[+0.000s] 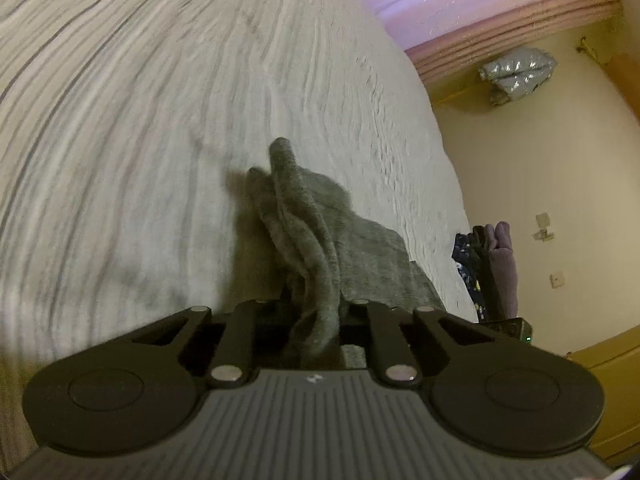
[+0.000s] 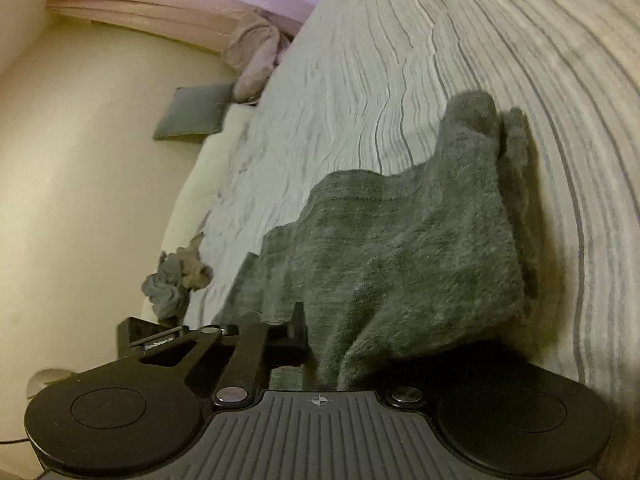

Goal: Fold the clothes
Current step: 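Lift the grey shorts with both grippers and carry them to the clothes stack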

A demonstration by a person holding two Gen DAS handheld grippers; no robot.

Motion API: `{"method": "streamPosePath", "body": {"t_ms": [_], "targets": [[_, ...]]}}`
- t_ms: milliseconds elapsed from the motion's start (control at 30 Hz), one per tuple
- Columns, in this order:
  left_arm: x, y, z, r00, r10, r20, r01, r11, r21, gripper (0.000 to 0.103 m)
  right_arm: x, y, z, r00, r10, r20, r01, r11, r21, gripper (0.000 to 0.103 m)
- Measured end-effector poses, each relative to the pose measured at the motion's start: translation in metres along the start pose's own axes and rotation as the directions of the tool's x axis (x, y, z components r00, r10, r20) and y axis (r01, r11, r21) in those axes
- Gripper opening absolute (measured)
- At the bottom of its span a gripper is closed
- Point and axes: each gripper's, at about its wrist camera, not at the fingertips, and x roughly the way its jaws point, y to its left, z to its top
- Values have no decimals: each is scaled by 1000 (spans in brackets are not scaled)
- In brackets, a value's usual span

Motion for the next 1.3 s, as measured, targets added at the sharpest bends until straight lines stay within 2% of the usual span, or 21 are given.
{"method": "streamPosePath", "body": {"t_ms": [167, 300, 400, 500, 567, 633, 767, 867, 967, 1000, 1067, 1200, 1300], "targets": [[-5, -66, 25, 997, -64, -34, 64, 998, 11, 10, -46, 41, 11, 996, -51, 72, 50, 999, 13, 9], [-6, -136, 48, 987, -128, -101, 132, 991, 34, 10, -108, 88, 25, 985, -89, 151, 86, 996, 24, 9], [0, -197, 66, 968, -186, -169, 199, 978, 63, 10, -163, 128, 33, 966, -128, 223, 123, 992, 37, 9], [13, -256, 79, 939, -239, -247, 269, 959, 94, 10, -220, 163, 31, 935, -167, 313, 156, 986, 60, 9], [29, -295, 84, 912, -269, -309, 319, 940, 123, 10, -258, 179, 26, 905, -200, 376, 177, 980, 94, 9], [52, -330, 84, 880, -293, -373, 369, 917, 149, 10, -294, 189, 16, 866, -234, 442, 198, 972, 127, 9], [115, -395, 74, 806, -318, -499, 449, 878, 165, 10, -363, 195, -6, 770, -297, 565, 218, 954, 204, 9], [168, -441, 59, 759, -312, -571, 487, 855, 180, 10, -411, 186, -13, 698, -355, 622, 232, 934, 272, 9], [226, -482, 46, 729, -322, -604, 517, 837, 177, 10, -463, 167, -10, 643, -392, 658, 237, 919, 316, 9], [247, -494, 42, 722, -325, -610, 524, 833, 176, 10, -481, 158, -3, 631, -401, 664, 240, 915, 324, 9], [287, -517, 31, 724, -323, -609, 521, 835, 177, 10, -512, 138, 16, 617, -412, 670, 247, 910, 332, 9], [368, -551, 25, 740, -317, -594, 499, 850, 169, 10, -562, 87, 73, 619, -428, 659, 273, 903, 330, 9], [428, -576, 28, 755, -310, -578, 479, 862, 163, 10, -595, 53, 117, 632, -436, 641, 287, 900, 329, 9]]}}
